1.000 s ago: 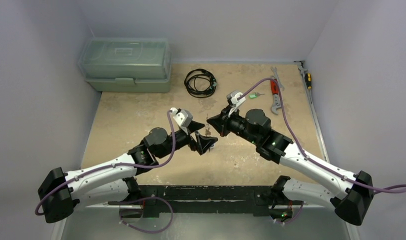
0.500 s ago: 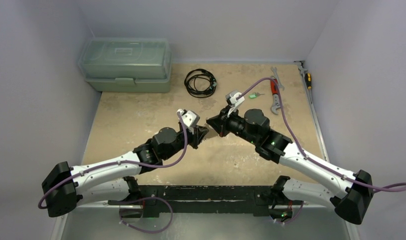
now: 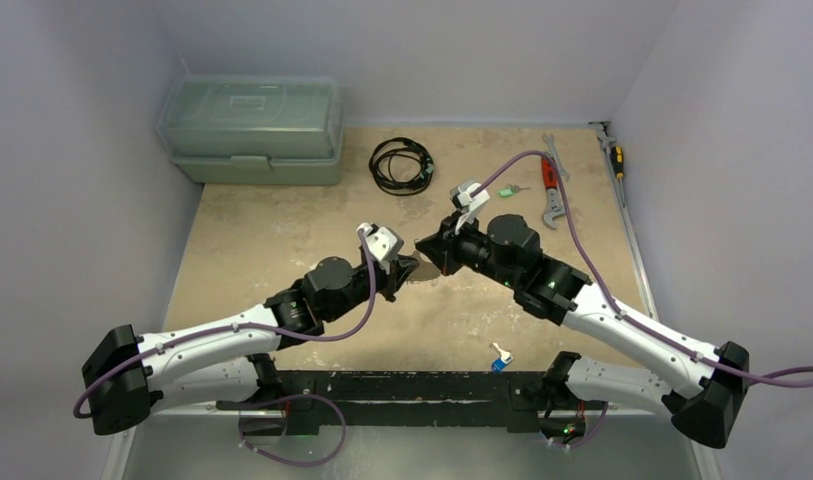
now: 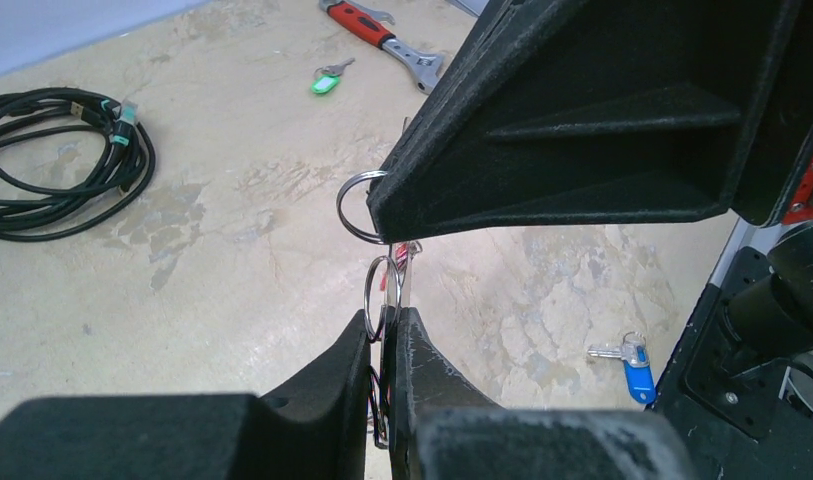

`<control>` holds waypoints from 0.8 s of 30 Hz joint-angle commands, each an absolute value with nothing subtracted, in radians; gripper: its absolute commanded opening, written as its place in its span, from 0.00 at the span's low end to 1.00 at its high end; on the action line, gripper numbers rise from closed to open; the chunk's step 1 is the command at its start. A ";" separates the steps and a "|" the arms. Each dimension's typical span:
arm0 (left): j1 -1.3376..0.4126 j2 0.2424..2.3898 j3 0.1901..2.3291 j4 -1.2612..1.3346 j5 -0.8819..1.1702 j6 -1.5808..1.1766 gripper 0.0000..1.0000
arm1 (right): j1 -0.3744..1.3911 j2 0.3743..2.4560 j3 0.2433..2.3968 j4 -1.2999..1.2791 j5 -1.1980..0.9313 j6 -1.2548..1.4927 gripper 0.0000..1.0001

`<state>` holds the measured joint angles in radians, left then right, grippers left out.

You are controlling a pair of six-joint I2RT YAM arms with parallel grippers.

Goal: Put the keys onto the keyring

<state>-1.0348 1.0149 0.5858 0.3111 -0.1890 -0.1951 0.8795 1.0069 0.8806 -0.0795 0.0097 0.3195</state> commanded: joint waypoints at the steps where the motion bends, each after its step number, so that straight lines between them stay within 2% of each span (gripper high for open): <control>1: -1.035 1.002 0.617 0.320 -0.210 -0.156 0.00 | 0.877 0.986 0.949 -0.161 0.062 0.304 0.00; 14: -1.037 0.938 0.585 0.374 -0.200 -0.188 0.00 | 0.877 1.020 0.925 -0.229 0.054 0.289 0.00; 24: -1.037 0.962 0.533 0.440 -0.342 -0.191 0.00 | 0.877 1.079 0.974 -0.315 0.101 0.436 0.00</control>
<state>-1.0439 0.9718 0.5308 0.2989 -0.2012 -0.1986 0.8890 1.0554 0.9104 -0.1604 0.0101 0.3656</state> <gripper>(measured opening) 0.055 0.008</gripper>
